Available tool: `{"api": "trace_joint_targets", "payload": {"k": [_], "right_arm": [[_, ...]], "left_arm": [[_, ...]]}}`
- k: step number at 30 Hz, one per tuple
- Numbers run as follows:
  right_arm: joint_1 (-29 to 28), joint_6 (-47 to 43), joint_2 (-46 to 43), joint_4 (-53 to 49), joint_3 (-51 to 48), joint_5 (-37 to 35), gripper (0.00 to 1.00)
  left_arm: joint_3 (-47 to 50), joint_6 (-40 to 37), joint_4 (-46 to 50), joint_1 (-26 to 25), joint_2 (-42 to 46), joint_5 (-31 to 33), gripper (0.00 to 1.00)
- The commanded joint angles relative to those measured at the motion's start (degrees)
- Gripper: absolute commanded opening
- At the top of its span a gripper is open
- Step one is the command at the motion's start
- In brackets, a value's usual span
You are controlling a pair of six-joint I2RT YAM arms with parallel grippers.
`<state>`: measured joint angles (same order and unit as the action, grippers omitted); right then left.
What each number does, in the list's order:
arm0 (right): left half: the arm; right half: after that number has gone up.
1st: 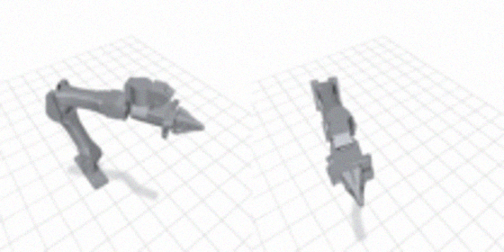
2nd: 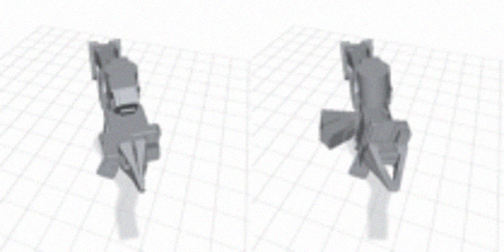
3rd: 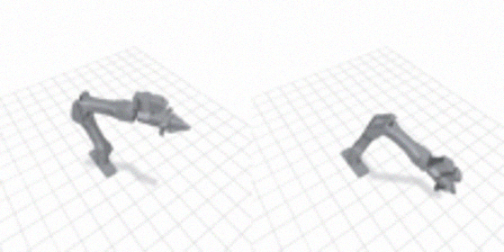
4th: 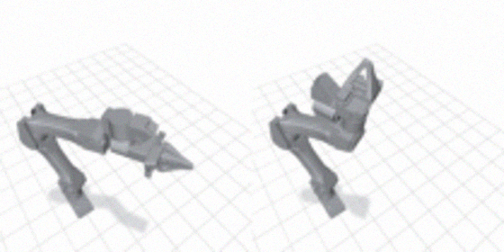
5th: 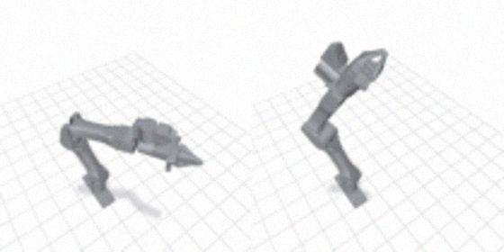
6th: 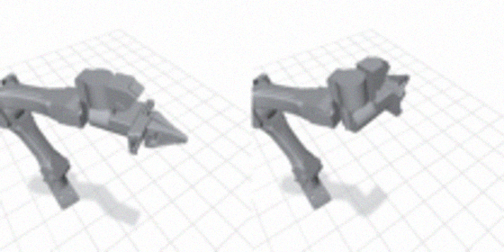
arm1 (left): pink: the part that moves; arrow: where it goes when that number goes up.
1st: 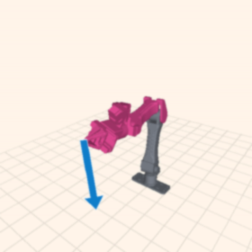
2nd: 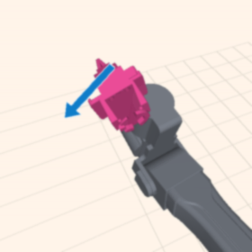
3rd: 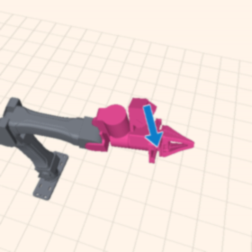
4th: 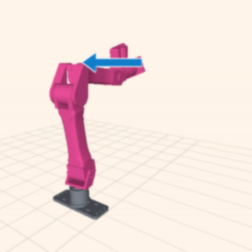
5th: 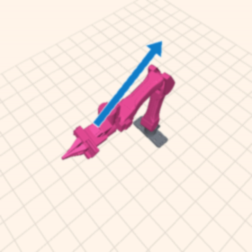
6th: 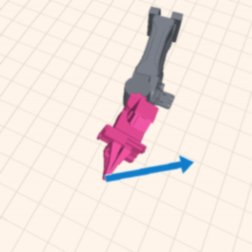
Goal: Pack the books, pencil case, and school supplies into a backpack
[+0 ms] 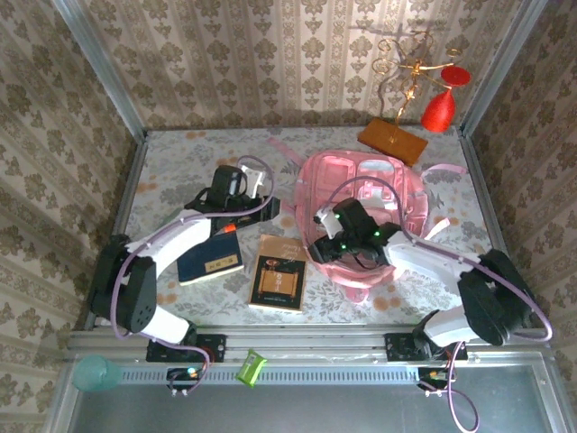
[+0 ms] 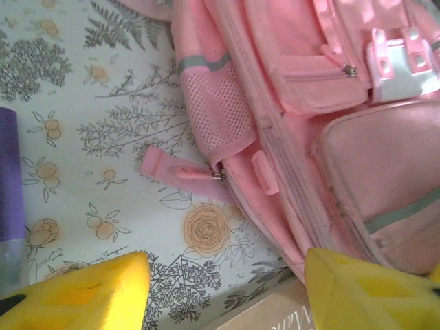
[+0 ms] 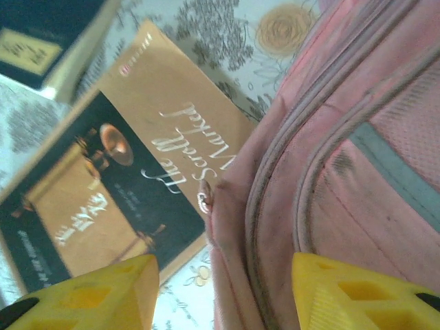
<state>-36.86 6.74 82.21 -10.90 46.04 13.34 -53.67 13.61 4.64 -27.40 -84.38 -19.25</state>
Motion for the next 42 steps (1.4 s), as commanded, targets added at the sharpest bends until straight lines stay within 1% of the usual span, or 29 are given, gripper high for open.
{"api": "trace_joint_targets", "payload": {"k": [1, 6, 7, 9, 12, 15, 17, 18, 21, 23, 25, 26, 28, 30, 32, 35, 37, 40, 42], "right_arm": [[-1.1, -3.6, 3.7, -3.4, 2.3, -4.5, 0.5], [-1.5, -4.1, 6.0, -2.6, 3.5, -5.5, 0.49], [-1.6, -4.5, 6.4, -2.8, 3.7, -5.5, 0.49], [-2.3, -5.3, 6.7, -3.3, 4.0, -5.3, 0.54], [-4.3, -7.5, 6.7, -5.0, 4.0, -7.9, 0.53], [-6.4, -9.0, 7.0, -7.6, 4.9, -12.5, 0.47], [-6.6, -8.7, 7.1, -7.7, 5.3, -15.5, 0.39], [-6.6, -8.3, 7.3, -7.5, 5.5, -16.5, 0.32], [-6.5, -6.6, 7.2, -5.3, 5.6, -16.8, 0.18], [-6.0, -4.7, 7.0, -4.8, 6.5, -14.7, 0.18], [-4.5, -2.3, 6.3, -4.1, 7.3, -10.9, 0.17], [-3.6, -1.0, 5.9, -3.8, 7.4, -9.1, 0.15], [-1.7, 1.1, 5.0, -3.3, 7.9, -5.3, 0.06], [0.2, 3.2, 4.0, -3.4, 8.7, -2.6, 0.03], [2.9, 5.7, 3.0, -3.1, 9.4, 1.4, 0.03], [7.2, 9.8, 1.2, -2.6, 11.1, 8.5, 0.04], [9.3, 12.1, -0.4, -1.9, 12.1, 11.6, 0.04], [11.3, 16.2, -1.8, 1.1, 13.1, 16.2, 0.04], [11.6, 17.4, -2.1, 1.1, 14.5, 16.4, 0.04]], "left_arm": [[2.0, 0.4, 2.3, -0.3, 2.3, 0.6, 0.62], [4.3, 0.7, 3.5, -0.9, 5.6, 1.1, 0.62], [4.8, 0.8, 3.7, -1.0, 6.1, 1.2, 0.62], [5.3, 0.8, 4.0, -1.2, 6.8, 1.1, 0.62], [5.6, 0.8, 4.6, -1.4, 7.4, 1.3, 0.62], [5.9, 1.0, 4.5, -1.8, 7.9, 1.6, 0.62], [6.1, 1.0, 4.5, -2.0, 8.0, 2.1, 0.62], [6.2, 0.9, 4.5, -2.2, 8.1, 2.5, 0.62], [6.4, 0.6, 5.6, -2.7, 8.1, 4.2, 0.62], [6.9, 0.4, 6.7, -3.3, 8.3, 5.4, 0.62], [7.8, 0.9, 7.7, -3.8, 9.0, 6.6, 0.62], [8.4, 1.1, 8.1, -3.9, 9.4, 6.8, 0.62], [9.9, 1.8, 8.3, -4.1, 10.7, 6.9, 0.62], [11.3, 2.8, 8.4, -4.2, 12.3, 7.0, 0.63], [12.4, 4.1, 9.5, -4.2, 13.9, 7.5, 0.64], [13.7, 6.6, 12.1, -4.3, 15.8, 7.0, 0.71], [13.9, 8.3, 14.7, -4.9, 16.4, 5.4, 0.71], [14.4, 11.0, 18.5, -7.9, 17.7, 5.5, 0.74], [14.6, 12.7, 21.2, -9.9, 18.6, 6.6, 0.77]]}}
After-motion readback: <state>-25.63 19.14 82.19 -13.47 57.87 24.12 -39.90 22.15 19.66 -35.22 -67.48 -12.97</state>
